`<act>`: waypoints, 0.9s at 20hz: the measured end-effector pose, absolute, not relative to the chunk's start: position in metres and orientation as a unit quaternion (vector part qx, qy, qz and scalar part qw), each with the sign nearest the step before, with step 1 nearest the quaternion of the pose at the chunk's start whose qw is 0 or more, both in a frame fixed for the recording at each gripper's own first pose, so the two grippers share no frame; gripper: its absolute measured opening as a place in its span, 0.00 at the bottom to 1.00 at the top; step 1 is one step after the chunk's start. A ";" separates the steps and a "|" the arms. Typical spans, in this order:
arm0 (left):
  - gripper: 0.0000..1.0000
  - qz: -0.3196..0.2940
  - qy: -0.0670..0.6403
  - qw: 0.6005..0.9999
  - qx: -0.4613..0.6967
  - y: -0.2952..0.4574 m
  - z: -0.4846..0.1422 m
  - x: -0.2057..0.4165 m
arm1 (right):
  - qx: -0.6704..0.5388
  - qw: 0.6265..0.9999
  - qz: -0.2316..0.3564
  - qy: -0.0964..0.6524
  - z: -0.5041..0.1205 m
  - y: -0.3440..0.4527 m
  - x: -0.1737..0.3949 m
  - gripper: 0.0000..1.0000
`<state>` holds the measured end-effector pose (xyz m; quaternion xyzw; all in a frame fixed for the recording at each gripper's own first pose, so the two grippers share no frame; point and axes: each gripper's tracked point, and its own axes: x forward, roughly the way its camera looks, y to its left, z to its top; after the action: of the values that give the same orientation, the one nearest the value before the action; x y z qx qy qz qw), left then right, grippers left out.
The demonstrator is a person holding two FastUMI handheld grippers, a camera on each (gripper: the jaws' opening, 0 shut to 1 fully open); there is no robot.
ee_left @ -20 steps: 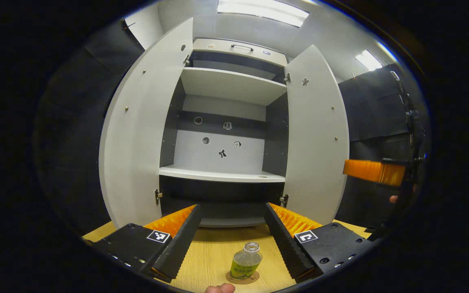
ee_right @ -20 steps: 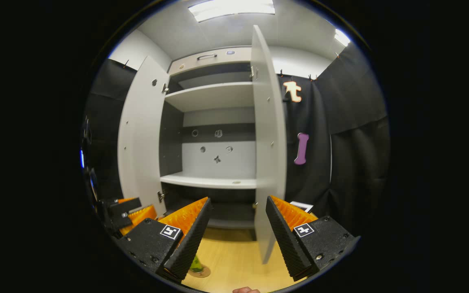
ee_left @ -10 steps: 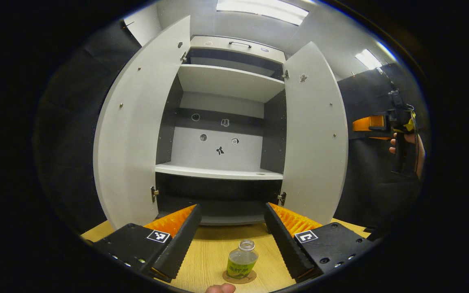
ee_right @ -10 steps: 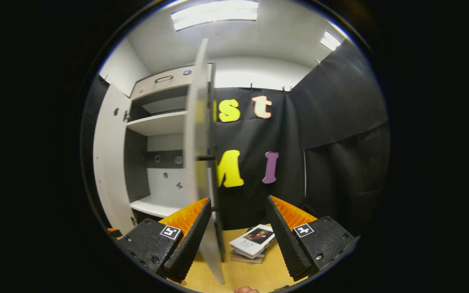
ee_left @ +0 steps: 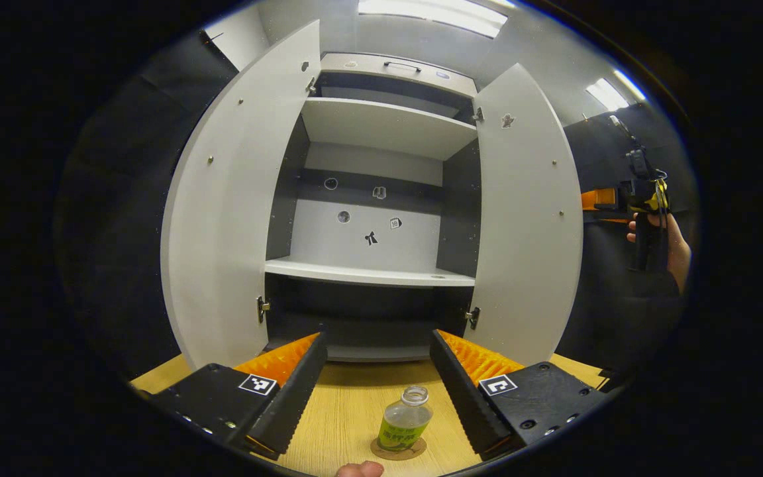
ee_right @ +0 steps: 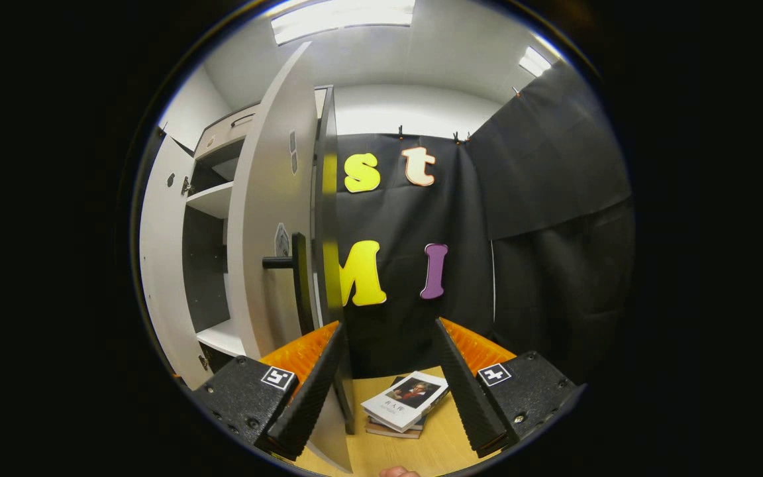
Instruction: Grasp the bottle in the cabinet with the left hand and place it on the coaster, then close the right door with the right hand and the left door with the left hand.
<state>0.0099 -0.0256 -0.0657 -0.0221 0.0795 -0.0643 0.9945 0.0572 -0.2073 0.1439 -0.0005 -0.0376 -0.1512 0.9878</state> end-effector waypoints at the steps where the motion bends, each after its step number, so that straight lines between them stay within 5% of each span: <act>1: 0.95 -0.065 0.079 0.994 -0.023 -0.026 -0.067 0.011 | -0.007 0.987 -0.157 -0.039 0.146 -0.207 0.057 0.83; 8: 0.95 -0.074 0.066 0.995 -0.024 -0.031 -0.059 0.018 | -0.040 0.981 -0.188 -0.041 0.147 -0.182 0.054 0.82; 10: 0.95 -0.075 0.063 0.995 -0.020 -0.031 -0.059 0.016 | -0.046 0.988 -0.142 -0.030 0.146 -0.147 0.057 0.81; 13: 0.95 -0.071 0.064 0.995 -0.014 -0.028 -0.058 0.014 | -0.013 1.000 0.024 0.000 0.130 -0.074 0.072 0.81; 18: 0.95 -0.052 0.068 0.996 -0.013 -0.015 -0.061 0.007 | 0.096 0.993 0.067 -0.001 0.130 -0.068 0.082 0.85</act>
<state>0.0066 -0.0146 -0.0607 -0.0135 0.0683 -0.0517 0.9962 0.0817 -0.0681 0.1297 0.0958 -0.0013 0.0674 0.9931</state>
